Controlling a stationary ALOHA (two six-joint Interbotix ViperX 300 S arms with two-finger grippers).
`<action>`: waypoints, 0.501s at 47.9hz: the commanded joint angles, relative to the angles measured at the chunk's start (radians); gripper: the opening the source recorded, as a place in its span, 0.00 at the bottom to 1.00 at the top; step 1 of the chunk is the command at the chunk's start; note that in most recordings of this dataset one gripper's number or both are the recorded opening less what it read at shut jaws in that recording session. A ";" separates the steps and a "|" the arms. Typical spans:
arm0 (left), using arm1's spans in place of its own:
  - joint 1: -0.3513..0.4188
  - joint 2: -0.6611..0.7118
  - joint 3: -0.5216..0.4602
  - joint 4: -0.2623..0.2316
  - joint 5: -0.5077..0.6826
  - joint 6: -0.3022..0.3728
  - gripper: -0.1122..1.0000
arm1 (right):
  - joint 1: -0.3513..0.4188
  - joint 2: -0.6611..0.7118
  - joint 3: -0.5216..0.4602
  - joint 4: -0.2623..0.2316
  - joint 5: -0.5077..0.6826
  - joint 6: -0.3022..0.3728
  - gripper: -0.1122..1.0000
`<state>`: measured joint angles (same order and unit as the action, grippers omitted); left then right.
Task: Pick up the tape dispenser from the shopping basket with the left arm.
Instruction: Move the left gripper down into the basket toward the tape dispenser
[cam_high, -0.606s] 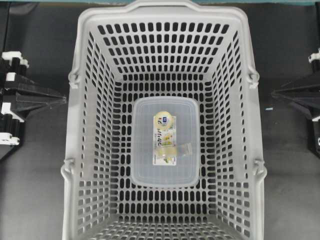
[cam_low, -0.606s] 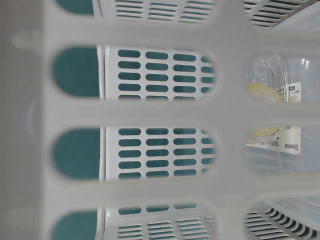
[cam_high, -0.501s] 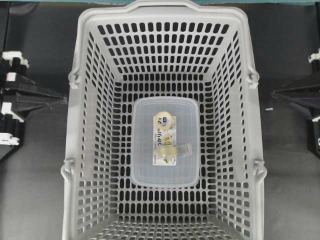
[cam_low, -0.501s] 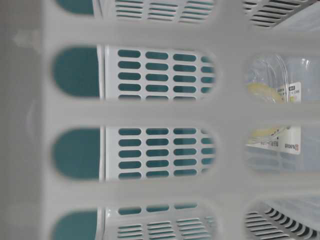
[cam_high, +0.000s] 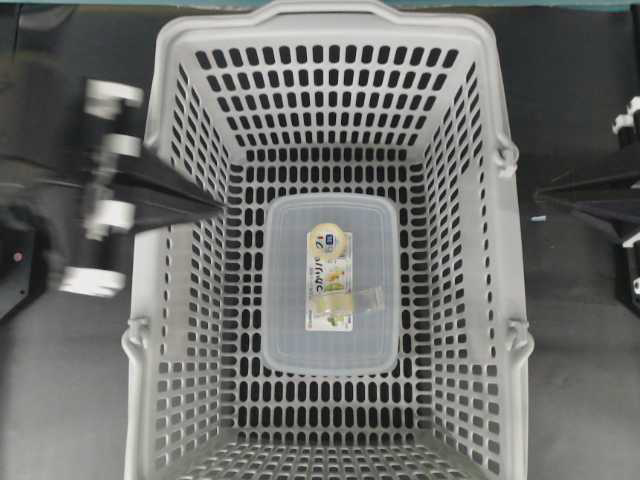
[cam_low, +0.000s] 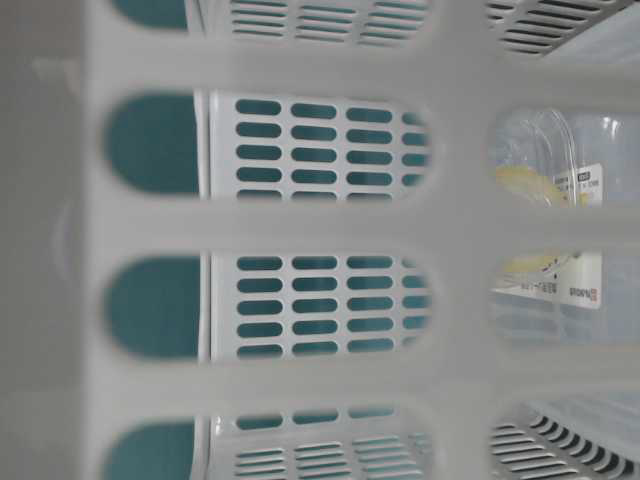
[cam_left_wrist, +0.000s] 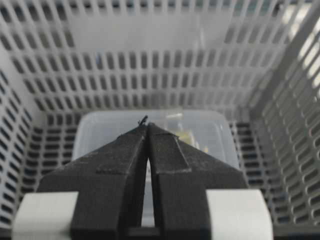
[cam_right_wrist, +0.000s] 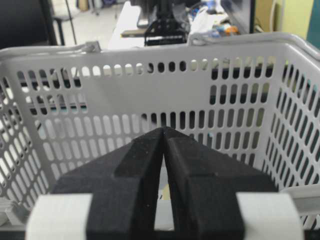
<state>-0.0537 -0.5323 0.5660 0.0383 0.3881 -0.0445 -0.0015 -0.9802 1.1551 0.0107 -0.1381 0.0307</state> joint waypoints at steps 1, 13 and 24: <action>-0.012 0.101 -0.101 0.005 0.061 0.000 0.10 | 0.002 -0.003 -0.023 0.003 -0.003 0.002 0.10; -0.025 0.308 -0.256 0.005 0.158 -0.008 0.10 | -0.002 -0.048 -0.018 0.005 0.037 0.002 0.42; -0.035 0.430 -0.318 0.005 0.227 -0.069 0.28 | -0.003 -0.097 -0.006 0.005 0.083 0.000 0.77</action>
<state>-0.0844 -0.1227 0.2853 0.0399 0.6013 -0.0920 -0.0015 -1.0707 1.1566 0.0123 -0.0583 0.0322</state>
